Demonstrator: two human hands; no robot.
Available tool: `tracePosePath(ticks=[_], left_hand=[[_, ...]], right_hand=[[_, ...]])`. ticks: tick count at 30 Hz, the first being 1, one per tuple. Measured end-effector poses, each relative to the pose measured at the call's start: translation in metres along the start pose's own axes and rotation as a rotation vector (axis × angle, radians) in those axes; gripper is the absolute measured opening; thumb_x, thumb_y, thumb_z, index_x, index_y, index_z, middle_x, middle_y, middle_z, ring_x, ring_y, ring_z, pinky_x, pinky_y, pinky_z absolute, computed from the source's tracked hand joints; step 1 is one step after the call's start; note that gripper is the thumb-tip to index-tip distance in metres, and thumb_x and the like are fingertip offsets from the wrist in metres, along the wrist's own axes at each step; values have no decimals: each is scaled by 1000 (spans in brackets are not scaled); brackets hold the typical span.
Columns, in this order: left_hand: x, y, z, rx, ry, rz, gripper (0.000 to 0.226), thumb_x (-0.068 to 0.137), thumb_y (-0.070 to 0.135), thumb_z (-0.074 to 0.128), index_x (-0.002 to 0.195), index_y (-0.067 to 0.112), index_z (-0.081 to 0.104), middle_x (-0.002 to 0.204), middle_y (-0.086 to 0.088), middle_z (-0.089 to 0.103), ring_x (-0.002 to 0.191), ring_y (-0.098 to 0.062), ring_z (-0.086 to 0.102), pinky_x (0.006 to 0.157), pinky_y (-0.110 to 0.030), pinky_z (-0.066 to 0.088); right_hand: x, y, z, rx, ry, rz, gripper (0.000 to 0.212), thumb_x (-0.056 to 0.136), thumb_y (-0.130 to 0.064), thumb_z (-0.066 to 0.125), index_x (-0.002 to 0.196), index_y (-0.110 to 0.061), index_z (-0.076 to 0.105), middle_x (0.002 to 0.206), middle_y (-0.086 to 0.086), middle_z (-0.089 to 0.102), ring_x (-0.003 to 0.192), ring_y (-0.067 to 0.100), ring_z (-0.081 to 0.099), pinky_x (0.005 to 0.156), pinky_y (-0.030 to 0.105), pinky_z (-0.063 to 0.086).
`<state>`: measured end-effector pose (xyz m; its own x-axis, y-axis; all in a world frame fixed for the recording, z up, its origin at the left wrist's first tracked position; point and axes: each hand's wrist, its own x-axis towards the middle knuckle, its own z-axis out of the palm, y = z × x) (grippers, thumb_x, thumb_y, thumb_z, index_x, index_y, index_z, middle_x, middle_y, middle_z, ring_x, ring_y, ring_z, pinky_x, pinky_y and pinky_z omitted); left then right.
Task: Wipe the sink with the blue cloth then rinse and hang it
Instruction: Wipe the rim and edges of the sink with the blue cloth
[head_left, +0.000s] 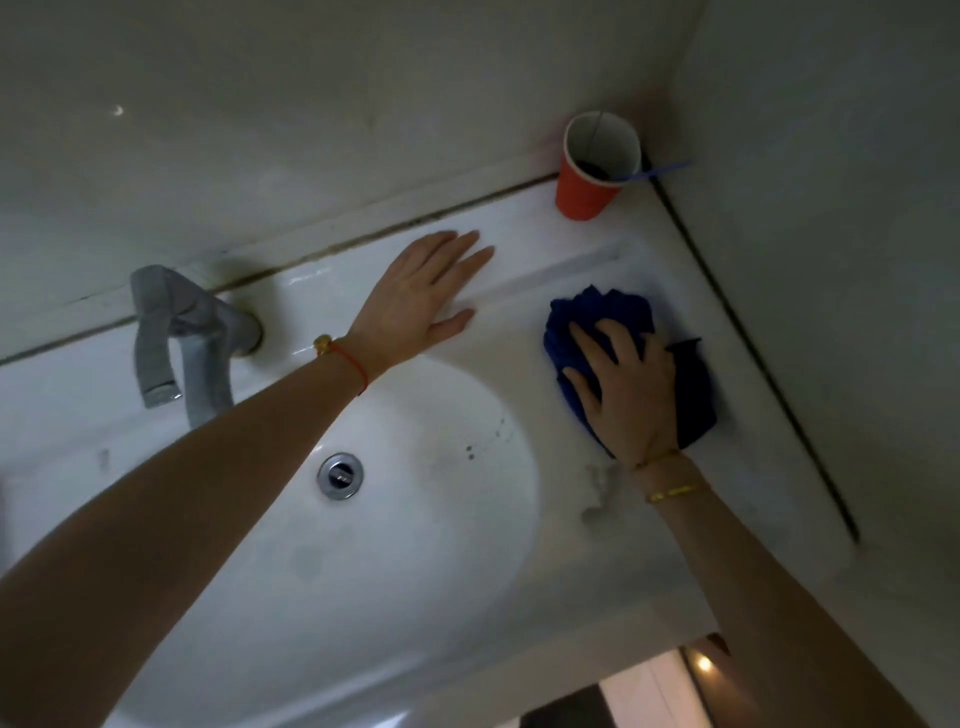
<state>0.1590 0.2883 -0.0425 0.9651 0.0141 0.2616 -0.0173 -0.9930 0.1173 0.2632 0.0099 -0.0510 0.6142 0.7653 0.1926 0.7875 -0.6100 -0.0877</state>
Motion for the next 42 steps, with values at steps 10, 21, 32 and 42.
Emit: tracePosePath(ticks=[10, 21, 32, 42], left_hand=[[0, -6, 3, -11, -35, 20, 58, 102, 40, 52, 152, 13, 38, 158, -12, 37, 143, -33, 35, 120, -43, 28], [-1, -7, 6, -14, -32, 20, 60, 102, 42, 50, 154, 16, 35, 160, -9, 34, 144, -32, 33, 121, -42, 25], [-1, 12, 3, 6, 88, 47, 56, 101, 31, 53, 152, 10, 38, 157, -15, 37, 144, -34, 36, 118, -51, 29], [9, 107, 39, -244, -137, 210, 57, 101, 37, 47, 152, 13, 39, 159, -10, 35, 147, -31, 32, 124, -46, 20]], right_hand=[[47, -20, 11, 41, -64, 138, 46, 91, -43, 49, 133, -25, 51, 138, 9, 49, 117, 46, 43, 88, 51, 39], [19, 3, 0, 42, -81, 168, 48, 91, -43, 51, 136, -29, 51, 137, 8, 50, 111, 43, 46, 85, 49, 43], [-36, -33, -19, 158, -51, -26, 40, 87, -26, 57, 126, -21, 60, 122, 11, 59, 86, 36, 53, 70, 45, 49], [-98, 52, -52, -223, 3, 268, 55, 91, -36, 62, 141, -21, 45, 139, 16, 48, 106, 40, 41, 84, 50, 46]])
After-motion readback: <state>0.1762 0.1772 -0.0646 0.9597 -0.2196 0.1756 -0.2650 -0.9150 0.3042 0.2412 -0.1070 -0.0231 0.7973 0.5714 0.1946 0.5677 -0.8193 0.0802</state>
